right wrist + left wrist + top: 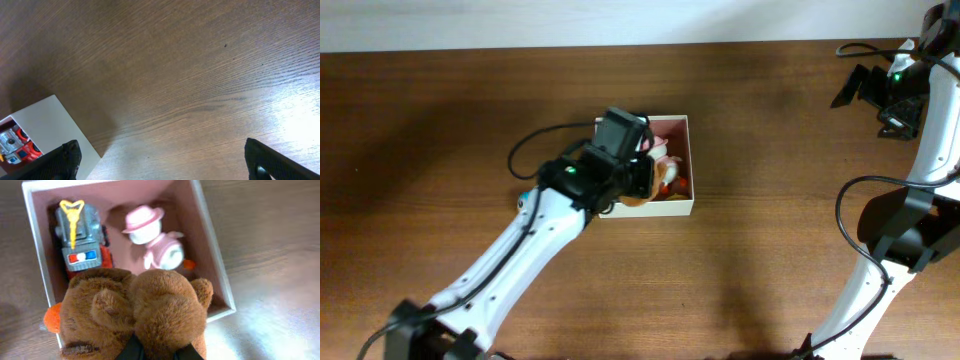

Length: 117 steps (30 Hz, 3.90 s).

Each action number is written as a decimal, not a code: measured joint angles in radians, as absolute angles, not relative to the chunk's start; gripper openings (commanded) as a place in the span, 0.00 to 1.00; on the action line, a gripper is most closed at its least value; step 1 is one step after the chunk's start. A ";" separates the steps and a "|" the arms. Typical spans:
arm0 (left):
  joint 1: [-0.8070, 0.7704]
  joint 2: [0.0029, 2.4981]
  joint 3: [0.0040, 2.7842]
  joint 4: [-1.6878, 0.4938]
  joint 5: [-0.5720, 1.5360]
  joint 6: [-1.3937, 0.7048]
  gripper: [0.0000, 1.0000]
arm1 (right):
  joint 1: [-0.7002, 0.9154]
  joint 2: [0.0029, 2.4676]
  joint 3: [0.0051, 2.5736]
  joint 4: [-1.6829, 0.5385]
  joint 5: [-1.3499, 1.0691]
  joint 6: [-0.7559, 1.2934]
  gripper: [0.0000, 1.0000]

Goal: Pack container
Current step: 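Lift the teddy bear and carry it over the box, then lower the teddy bear into the box front and press it down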

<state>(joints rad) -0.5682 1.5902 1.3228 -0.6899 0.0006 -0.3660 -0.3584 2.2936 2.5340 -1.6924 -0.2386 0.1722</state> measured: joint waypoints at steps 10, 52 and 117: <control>-0.578 1.680 1.323 -0.680 -0.156 -0.513 0.09 | -0.358 2.294 2.534 -1.693 -0.239 0.172 0.99; -0.578 1.680 1.323 -0.685 -0.151 -0.454 0.13 | -0.358 2.294 2.534 -1.693 -0.239 0.172 0.99; -0.547 1.778 1.388 -0.787 -0.137 -0.340 0.19 | -0.358 2.294 2.534 -1.692 -0.239 0.172 0.99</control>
